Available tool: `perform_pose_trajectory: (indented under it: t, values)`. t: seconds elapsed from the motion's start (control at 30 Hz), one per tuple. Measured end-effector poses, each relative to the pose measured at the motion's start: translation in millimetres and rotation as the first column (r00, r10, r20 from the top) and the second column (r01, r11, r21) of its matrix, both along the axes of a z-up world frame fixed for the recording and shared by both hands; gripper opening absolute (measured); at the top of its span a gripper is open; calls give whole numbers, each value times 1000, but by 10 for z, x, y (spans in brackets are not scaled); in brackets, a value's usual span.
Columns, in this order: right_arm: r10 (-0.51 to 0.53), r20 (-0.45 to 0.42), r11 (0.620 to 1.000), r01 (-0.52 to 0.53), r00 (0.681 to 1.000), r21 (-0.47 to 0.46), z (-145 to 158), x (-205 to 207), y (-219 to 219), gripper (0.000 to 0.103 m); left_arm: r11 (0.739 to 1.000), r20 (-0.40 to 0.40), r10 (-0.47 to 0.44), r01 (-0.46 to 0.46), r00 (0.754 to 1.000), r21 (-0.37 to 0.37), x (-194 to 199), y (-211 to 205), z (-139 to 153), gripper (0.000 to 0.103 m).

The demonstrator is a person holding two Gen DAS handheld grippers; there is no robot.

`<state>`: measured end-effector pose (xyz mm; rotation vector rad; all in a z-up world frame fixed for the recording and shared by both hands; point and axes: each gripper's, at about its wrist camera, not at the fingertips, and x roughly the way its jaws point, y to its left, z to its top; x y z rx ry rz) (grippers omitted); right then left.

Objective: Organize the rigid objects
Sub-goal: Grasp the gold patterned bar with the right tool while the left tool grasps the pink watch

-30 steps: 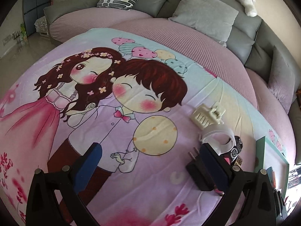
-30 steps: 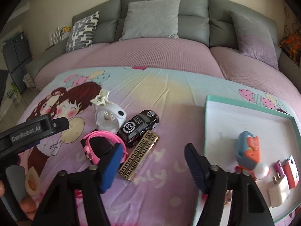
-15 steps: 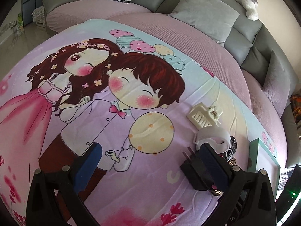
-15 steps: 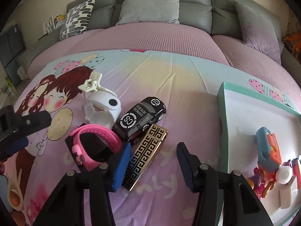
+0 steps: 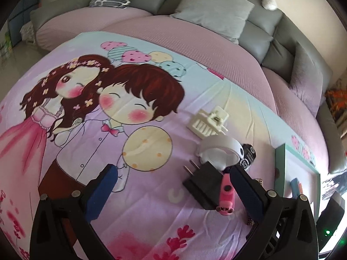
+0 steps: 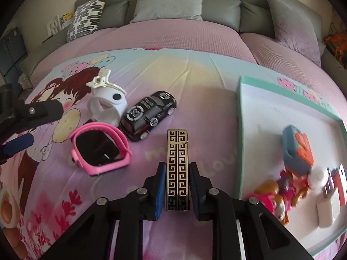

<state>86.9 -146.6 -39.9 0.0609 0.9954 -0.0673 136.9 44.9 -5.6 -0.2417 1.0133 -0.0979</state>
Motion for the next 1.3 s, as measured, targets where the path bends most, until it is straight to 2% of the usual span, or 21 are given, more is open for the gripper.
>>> perform_pose_trajectory:
  t: [0.13,0.17,0.2,0.23,0.33,0.4,0.5,0.53,0.67,0.7,1.0,1.3]
  values:
    - [-7,-8,1000,8,1000,10,-15,-113,-42,22,998,1,-55,54,999,42,-21,-165,-11,100]
    - [-7,-7,1000,7,1000,18,-19,-130,-50,22,996,-1,-65,65,998,56,-23,-204,-20,97]
    - [-4,-6,1000,4,1000,21,-25,-140,-53,22,995,-6,-76,76,997,69,-24,-241,-32,87]
    - [-3,-5,1000,3,1000,19,-35,-149,-52,22,993,-4,-95,95,995,64,-30,-283,-34,82]
    - [2,0,1000,-2,1000,23,-35,-163,-58,22,989,-9,-122,122,993,85,-42,-369,-41,78]
    - [4,4,1000,-4,1000,30,-36,-169,-66,22,978,-30,-148,151,988,142,-49,-472,-79,75]
    - [9,7,999,-9,1000,38,-37,-157,-67,23,964,-29,-178,181,984,194,-81,-588,-71,58]
    - [10,8,999,-11,1000,44,-37,-156,-75,23,962,-27,-188,190,982,198,-92,-619,-68,50]
    - [13,12,998,-13,1000,65,-32,-162,-95,23,942,-33,-242,243,970,231,-129,-758,-77,29]
    - [13,13,997,-14,1000,70,-32,-160,-102,23,941,-32,-254,255,967,221,-133,-777,-73,19]
    - [11,21,989,-14,1000,144,5,-188,-180,22,951,6,-233,227,972,211,-162,-743,39,17]
    - [-1,88,987,-13,996,162,214,-256,-223,22,968,87,-203,187,975,167,-215,-651,295,17]
